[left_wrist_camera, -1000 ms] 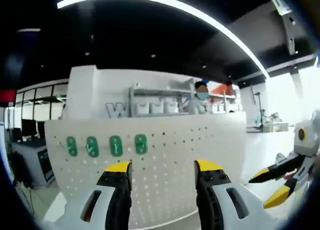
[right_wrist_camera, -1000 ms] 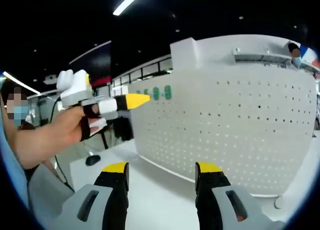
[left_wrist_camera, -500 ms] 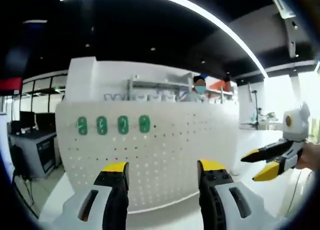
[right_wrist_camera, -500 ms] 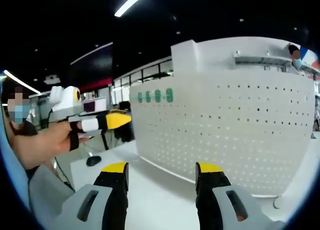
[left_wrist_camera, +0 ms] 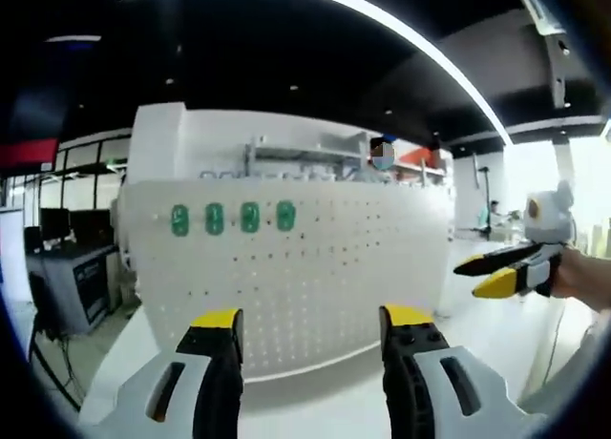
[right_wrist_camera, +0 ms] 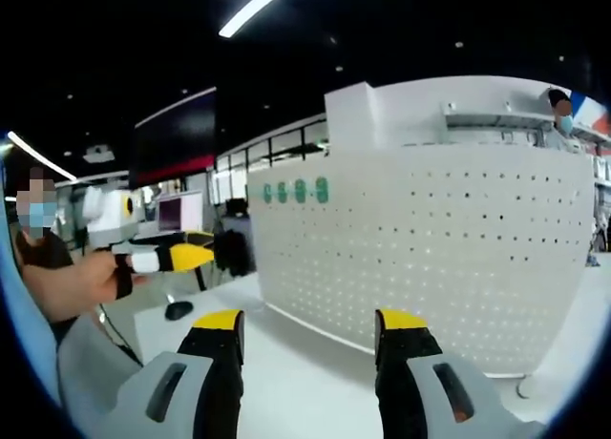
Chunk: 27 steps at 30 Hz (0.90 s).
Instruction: Insert the hook assembly into the mounting plate slot until the hook locks in place.
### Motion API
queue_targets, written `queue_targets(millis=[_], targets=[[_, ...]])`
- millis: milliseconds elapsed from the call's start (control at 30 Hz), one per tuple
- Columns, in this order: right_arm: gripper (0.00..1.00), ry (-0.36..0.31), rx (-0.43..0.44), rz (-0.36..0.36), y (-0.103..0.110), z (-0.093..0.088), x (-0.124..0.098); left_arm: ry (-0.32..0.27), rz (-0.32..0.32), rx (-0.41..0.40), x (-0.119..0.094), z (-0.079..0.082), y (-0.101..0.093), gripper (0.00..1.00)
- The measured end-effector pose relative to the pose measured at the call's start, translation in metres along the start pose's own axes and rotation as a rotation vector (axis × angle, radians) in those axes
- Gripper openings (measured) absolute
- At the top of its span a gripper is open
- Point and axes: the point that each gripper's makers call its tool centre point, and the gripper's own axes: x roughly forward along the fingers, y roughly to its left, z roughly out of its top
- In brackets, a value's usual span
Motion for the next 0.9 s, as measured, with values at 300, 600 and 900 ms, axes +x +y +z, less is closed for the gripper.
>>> queue_targets(millis=[300,600,900], targets=[[0.56,-0.014,-0.011,0.005,0.006,0.006,-0.007,0.021,0.013,0.001,-0.033,-0.010,0.007,0.59],[0.57,-0.033,-0.027,0.011,0.016,0.011,-0.017,0.017,0.011,0.004,-0.049,-0.010,0.010,0.59],[0.59,-0.031,-0.048,-0.015,0.016,0.008,-0.029,0.032,0.016,0.000,-0.061,-0.017,0.011,0.59]])
